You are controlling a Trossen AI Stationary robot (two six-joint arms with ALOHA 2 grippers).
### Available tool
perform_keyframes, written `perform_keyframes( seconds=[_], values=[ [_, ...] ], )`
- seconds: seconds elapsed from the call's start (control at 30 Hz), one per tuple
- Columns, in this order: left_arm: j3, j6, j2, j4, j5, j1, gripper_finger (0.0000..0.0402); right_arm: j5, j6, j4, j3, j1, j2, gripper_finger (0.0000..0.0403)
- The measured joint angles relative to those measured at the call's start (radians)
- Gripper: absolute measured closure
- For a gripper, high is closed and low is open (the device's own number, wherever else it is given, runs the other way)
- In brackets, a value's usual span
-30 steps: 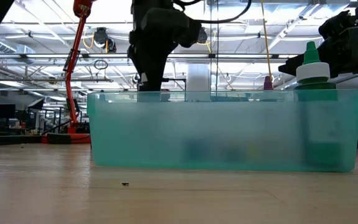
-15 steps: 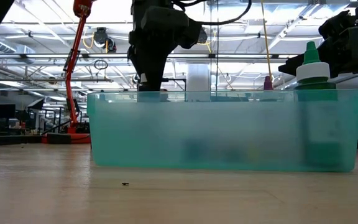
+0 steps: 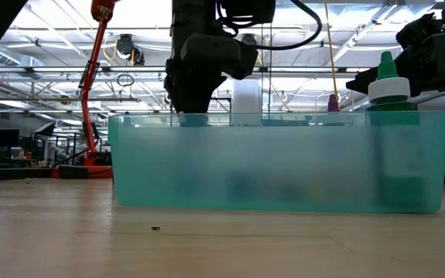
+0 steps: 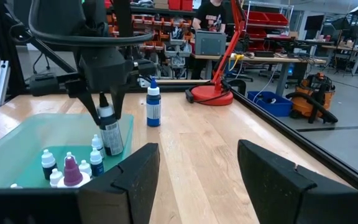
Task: Pick & Place food coloring
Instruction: Put the big black food coloring bottle into the green bin, then put the big blue food coloring bottle into the green bin
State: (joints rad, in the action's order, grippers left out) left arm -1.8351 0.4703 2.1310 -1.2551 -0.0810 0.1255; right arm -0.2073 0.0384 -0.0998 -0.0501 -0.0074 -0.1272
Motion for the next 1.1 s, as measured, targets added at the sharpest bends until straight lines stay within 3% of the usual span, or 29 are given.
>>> perform_keyframes(
  seconds=[0.23, 0.4, 0.63, 0.87, 1.1],
  values=[
    [0.000, 0.010, 0.000, -0.001, -0.019, 0.000, 0.0177, 0.000, 0.000, 0.000, 0.000, 0.000, 0.000, 0.0198],
    [0.000, 0.011, 0.000, -0.004, -0.010, -0.003, 0.0146, 0.000, 0.000, 0.000, 0.000, 0.000, 0.000, 0.0198],
    [0.000, 0.079, -0.092, -0.059, 0.004, -0.024, 0.0142, 0.000, 0.000, 0.000, 0.000, 0.000, 0.000, 0.0197],
    [-0.001, 0.180, -0.246, -0.187, -0.247, -0.023, 0.0151, 0.000, 0.000, 0.000, 0.000, 0.000, 0.000, 0.0196],
    [-0.001, 0.241, -0.288, -0.274, -0.152, -0.108, 0.0145, 0.000, 0.000, 0.000, 0.000, 0.000, 0.000, 0.0198]
  ],
)
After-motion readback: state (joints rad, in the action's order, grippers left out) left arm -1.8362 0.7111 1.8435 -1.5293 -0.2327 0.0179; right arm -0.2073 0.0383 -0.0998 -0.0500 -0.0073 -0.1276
